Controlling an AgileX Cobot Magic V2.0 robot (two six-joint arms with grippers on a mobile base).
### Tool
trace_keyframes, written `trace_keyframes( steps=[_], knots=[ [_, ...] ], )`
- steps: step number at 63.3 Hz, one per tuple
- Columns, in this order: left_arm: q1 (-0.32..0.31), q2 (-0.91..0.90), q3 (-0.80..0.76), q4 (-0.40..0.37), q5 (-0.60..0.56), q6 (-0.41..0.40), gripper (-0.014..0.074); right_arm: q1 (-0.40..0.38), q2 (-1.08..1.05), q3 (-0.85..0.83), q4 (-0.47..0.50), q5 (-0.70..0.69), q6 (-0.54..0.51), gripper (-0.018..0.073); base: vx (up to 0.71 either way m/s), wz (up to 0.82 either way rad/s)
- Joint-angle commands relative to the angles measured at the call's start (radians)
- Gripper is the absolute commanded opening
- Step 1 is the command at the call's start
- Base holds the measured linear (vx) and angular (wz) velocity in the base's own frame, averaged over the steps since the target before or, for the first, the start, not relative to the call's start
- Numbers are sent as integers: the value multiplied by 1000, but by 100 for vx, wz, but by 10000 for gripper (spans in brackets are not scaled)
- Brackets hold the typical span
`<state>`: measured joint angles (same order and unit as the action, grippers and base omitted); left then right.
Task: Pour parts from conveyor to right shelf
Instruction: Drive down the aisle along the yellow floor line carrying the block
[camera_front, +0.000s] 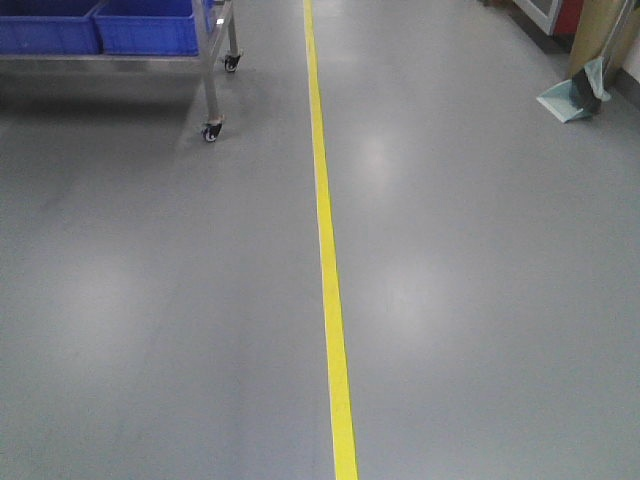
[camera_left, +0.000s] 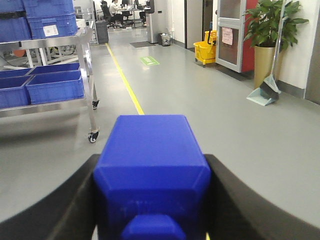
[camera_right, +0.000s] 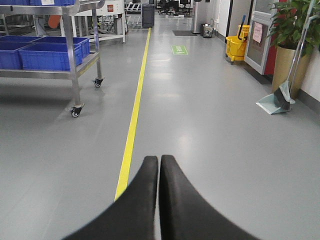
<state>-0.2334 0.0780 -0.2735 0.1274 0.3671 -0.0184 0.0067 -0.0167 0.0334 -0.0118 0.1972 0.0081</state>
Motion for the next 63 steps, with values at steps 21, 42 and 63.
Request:
trace_keyframes(
  steps=[21,42,63],
  knots=[
    [-2,13,-25,0,-86,-9,-6,-1,-11,15,-3,-74,-8,-9,90,-1],
    [-2,13,-25,0,-86,-9,-6,-1,-11,15,-3,-77,-8,-9,87,5],
    [-2,13,-25,0,-86,-9,-6,-1,-11,15,-3,-77,-8,-9,76,7]
  ],
)
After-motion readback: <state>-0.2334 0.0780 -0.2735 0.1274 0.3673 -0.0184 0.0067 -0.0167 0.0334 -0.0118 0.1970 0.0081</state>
